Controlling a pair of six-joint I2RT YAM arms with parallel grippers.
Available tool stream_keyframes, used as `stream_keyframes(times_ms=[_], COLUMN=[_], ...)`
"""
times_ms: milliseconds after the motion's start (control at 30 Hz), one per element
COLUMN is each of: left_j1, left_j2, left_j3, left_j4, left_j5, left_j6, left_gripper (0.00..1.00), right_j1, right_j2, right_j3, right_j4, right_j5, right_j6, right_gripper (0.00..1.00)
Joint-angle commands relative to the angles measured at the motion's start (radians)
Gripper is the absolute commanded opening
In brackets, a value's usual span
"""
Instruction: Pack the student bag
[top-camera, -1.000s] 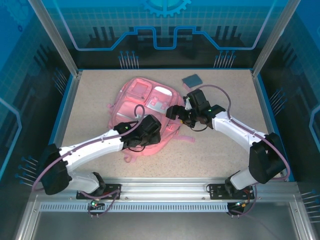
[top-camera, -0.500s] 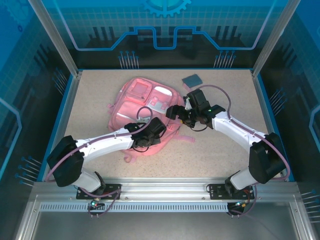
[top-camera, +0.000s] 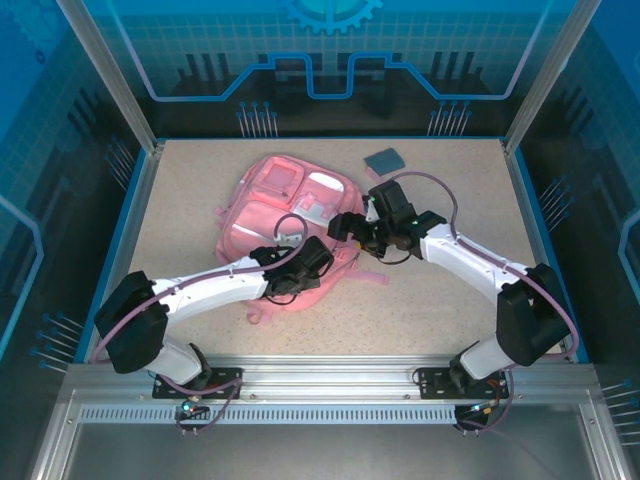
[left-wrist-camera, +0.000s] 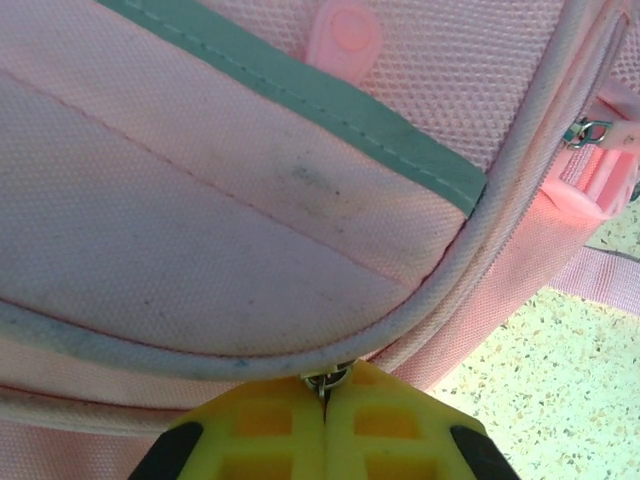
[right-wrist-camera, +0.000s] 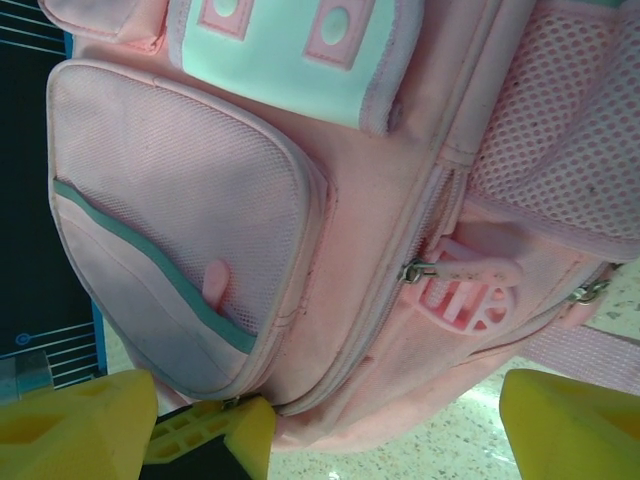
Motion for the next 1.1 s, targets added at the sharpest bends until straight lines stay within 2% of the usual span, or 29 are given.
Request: stream_keyframes(times_ms=[0,100,233,433,600,700,800,900,1067], left_j1=[0.004,0.004,0.004,0.004,0.005,0.017,0.057,0.109,0.198], left_j2=[-0.067,-0.102,-0.105,-0.108,-0.112,-0.128,-0.169,-0.228,-0.317], left_j3=[-0.018,-0.026,-0.023,-0.024,-0.011,-0.008,-0.038,-0.090,-0.188], left_j4=[0.076,0.161,0.218,0.243,0.203,0.130,0.059,-0.016,0.016], left_j5=[0.011,0.124,0.202,0.208,0.194,0.175,0.212,0.220,0.267], left_j6=[0.134,0.225,0.247,0.257,0.291,0.331,0.389,0.440,0.460], left_gripper=[0.00,0.00,0.00,0.00,0.00,0.00,0.00,0.00,0.00], right_j1=[0.033,0.047,0.054,0.055,0.055,0.047,0.020,-0.016,-0.080], right_j2=[0.022,0.050,0.090,0.131,0.170,0.168,0.151,0.134,0.135], right_j3=[-0.005,-0.023,-0.031,-0.026,0.000,0.017,0.032,0.060,0.093], right_j4=[0.061,0.136,0.199,0.190,0.129,0.049,-0.019,-0.078,-0.110], right_j5=[-0.053,-0.100,-0.132,-0.137,-0.120,-0.053,0.026,0.096,0.110], right_j6=[0.077,0.155,0.222,0.242,0.223,0.180,0.118,0.045,-0.015], right_gripper=[0.88,0.82,0.70,0.50,0.21,0.08,0.03,0.01,0.02])
